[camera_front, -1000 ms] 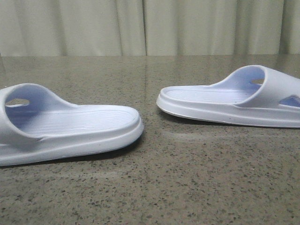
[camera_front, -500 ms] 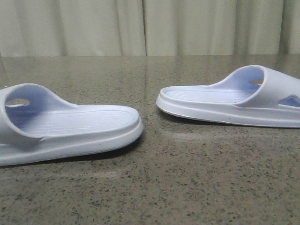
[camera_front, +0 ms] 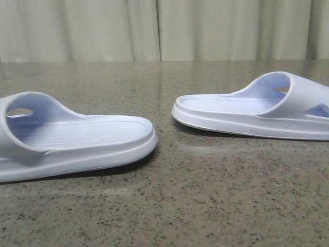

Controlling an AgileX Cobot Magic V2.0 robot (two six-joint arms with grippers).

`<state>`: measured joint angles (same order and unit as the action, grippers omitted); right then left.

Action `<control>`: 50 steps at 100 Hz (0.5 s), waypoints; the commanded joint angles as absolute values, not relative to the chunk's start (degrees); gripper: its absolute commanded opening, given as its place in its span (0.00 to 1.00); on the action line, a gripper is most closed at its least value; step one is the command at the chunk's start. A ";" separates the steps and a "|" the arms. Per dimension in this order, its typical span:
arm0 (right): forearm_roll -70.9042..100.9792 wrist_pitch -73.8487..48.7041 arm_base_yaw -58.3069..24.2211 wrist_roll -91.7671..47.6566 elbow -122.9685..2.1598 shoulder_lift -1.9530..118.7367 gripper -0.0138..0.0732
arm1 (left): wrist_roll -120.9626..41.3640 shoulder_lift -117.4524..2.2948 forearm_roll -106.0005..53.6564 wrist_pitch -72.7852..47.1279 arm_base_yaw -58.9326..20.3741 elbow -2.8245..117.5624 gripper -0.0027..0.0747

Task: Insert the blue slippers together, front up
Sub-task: 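Grasp the slipper rims, left gripper on its slipper, right on the other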

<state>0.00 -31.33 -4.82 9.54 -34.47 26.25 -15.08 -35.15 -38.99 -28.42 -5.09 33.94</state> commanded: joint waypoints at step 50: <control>0.30 -22.87 -4.61 9.54 -36.49 32.90 0.71 | 0.84 -35.49 -40.58 -21.45 -4.88 29.27 0.77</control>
<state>0.31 -27.91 -4.82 9.54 -34.47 31.73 -2.88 -35.15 -39.35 -25.75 -5.09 29.56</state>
